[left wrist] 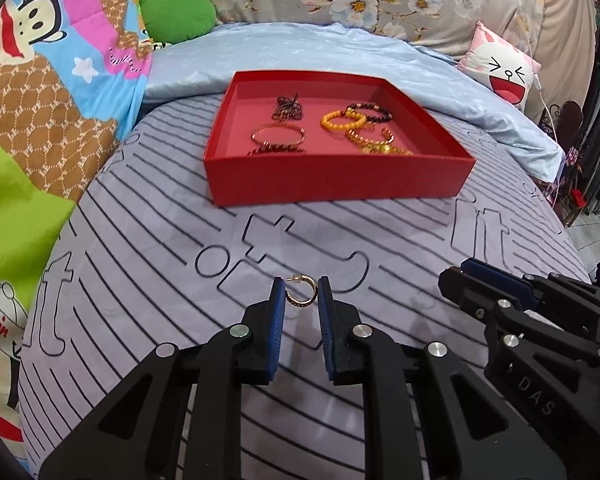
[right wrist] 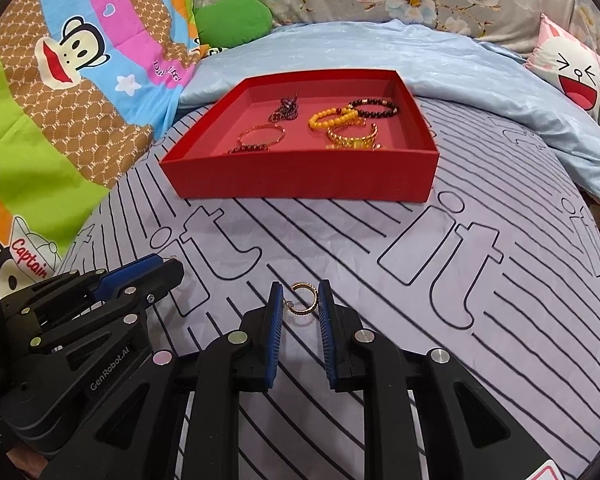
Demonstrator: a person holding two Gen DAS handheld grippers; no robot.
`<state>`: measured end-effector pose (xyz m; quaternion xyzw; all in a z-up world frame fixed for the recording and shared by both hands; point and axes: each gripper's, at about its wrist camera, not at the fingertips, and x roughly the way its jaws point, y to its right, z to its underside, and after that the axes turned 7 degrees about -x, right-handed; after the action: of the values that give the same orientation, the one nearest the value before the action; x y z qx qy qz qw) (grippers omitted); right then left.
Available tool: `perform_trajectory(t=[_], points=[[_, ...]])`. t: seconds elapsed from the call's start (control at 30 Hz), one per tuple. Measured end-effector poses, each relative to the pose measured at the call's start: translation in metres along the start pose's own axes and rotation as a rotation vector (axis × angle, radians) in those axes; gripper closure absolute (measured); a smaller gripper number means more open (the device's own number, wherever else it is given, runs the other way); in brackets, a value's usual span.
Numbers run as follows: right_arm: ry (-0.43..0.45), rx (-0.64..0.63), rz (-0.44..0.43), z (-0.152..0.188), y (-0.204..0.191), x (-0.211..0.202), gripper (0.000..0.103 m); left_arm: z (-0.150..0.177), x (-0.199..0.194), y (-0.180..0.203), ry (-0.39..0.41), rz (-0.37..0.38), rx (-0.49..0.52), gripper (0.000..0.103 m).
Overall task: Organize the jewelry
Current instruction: 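Carry both earrings into the red tray and open both tools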
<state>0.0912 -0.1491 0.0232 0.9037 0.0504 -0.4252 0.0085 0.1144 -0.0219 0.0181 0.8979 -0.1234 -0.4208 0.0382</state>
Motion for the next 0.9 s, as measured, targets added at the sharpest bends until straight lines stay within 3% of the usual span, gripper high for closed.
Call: perform_trajectory(t=[0.47,0.67,0.9], points=[[0.108,-0.015,0.017,-0.054,0.021,-0.014,0.086,-0.061,-0.007,0.030,0.104,0.019,0.066,0.087],[0.132,0.011,-0.012,-0.087,0.038,-0.006,0.086,-0.092,0.004,0.038,0.136,0.012,0.088,0.087],[0.149,-0.027,0.028,-0.125,0.043,0.014,0.086,-0.128,0.022,0.042,0.163,-0.006,0.098,0.087]])
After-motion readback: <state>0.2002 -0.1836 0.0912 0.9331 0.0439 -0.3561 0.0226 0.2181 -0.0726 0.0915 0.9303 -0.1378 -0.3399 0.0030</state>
